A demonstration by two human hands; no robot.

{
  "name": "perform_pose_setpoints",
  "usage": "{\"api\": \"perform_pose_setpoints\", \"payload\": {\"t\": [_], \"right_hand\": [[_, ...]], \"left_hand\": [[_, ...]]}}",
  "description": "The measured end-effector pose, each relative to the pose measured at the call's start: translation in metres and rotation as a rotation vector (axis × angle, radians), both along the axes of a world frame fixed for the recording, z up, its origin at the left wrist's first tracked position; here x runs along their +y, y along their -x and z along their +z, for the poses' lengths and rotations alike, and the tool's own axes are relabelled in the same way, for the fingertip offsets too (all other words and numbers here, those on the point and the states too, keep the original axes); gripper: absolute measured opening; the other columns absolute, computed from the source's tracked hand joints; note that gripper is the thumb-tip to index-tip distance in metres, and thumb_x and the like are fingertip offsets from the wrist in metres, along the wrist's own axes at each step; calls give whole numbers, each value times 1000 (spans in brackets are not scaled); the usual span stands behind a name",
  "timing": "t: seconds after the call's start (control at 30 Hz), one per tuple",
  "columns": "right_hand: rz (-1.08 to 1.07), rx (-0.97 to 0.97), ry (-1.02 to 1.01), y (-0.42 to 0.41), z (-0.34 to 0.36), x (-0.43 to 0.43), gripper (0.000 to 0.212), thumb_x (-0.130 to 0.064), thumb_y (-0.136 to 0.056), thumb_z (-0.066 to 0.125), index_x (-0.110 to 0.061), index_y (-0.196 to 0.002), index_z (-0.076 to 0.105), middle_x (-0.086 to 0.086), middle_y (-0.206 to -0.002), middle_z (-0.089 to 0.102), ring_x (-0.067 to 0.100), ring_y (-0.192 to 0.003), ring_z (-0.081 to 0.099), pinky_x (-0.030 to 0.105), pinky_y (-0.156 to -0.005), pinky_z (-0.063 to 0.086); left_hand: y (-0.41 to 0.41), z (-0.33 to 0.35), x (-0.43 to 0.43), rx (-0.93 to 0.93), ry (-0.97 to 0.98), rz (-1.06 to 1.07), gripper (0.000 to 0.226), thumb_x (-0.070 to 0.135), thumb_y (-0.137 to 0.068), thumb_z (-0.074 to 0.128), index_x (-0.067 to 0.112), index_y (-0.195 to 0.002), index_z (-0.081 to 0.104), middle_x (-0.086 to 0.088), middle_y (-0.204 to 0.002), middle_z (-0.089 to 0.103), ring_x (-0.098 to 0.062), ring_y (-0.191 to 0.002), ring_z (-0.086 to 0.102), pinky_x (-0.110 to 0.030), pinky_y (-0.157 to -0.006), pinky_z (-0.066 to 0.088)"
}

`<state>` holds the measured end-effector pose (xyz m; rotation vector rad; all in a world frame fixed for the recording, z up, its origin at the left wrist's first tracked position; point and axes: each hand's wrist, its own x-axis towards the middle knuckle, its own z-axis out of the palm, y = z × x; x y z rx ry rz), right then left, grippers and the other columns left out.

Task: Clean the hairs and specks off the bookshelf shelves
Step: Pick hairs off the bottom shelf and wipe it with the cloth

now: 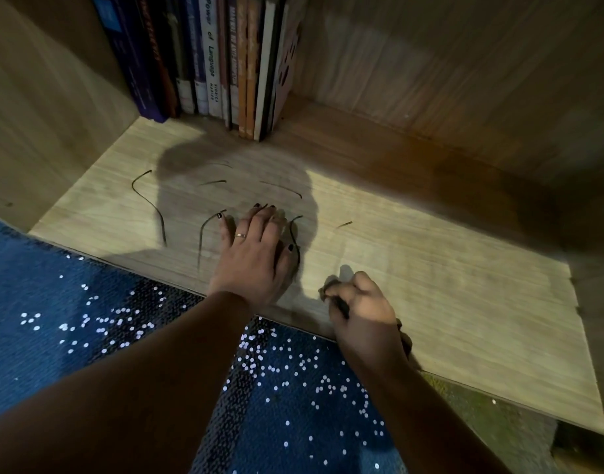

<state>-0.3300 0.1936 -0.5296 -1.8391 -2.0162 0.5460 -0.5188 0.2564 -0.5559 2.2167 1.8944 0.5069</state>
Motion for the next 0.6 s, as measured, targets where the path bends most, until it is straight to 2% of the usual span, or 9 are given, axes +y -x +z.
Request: {"api": "perform_pose_setpoints", "payload": {"t": [0.1,0.27,0.37,0.47,0.6], "right_hand": [[-42,-27,-3,1,-1,17,14,-19,-90,60,-18,-100,70,-4,-108,53,18,-105,55,28,-92,47],[-136,-71,-48,-3,-2,72,18,-13,-88,58,-13,-99,71,-2,-102,49,19,-94,56,20,-82,42],[-169,-51,-35,-6,0,88,17,-13,-87,57,-14,-97,71,8,-103,56,25,-93,56,28,-79,46],[-141,-44,-36,-5,2,79,19,-15,-89,56,-13,-101,70,6,-107,55,24,-94,56,31,-83,47],[-62,-46,5,0,2,31,20,-25,-91,57,-20,-107,67,-5,-110,49,15,-101,54,25,-91,45]], "left_hand": [[0,1,0,15,-3,10,60,47,-93,28,13,-140,43,-12,-148,42,-30,-141,31,-63,-117,12],[1,2,-1,17,14,10,61,48,-93,27,14,-143,40,-11,-148,41,-30,-141,30,-61,-118,11],[1,2,0,7,19,3,63,49,-92,26,15,-144,40,-11,-149,40,-30,-142,30,-61,-118,10],[1,2,0,5,20,2,64,49,-92,25,17,-147,36,-9,-152,37,-28,-144,26,-60,-119,7],[0,2,0,-10,17,3,65,49,-92,25,16,-146,38,-9,-152,37,-28,-144,26,-60,-119,6]]}}
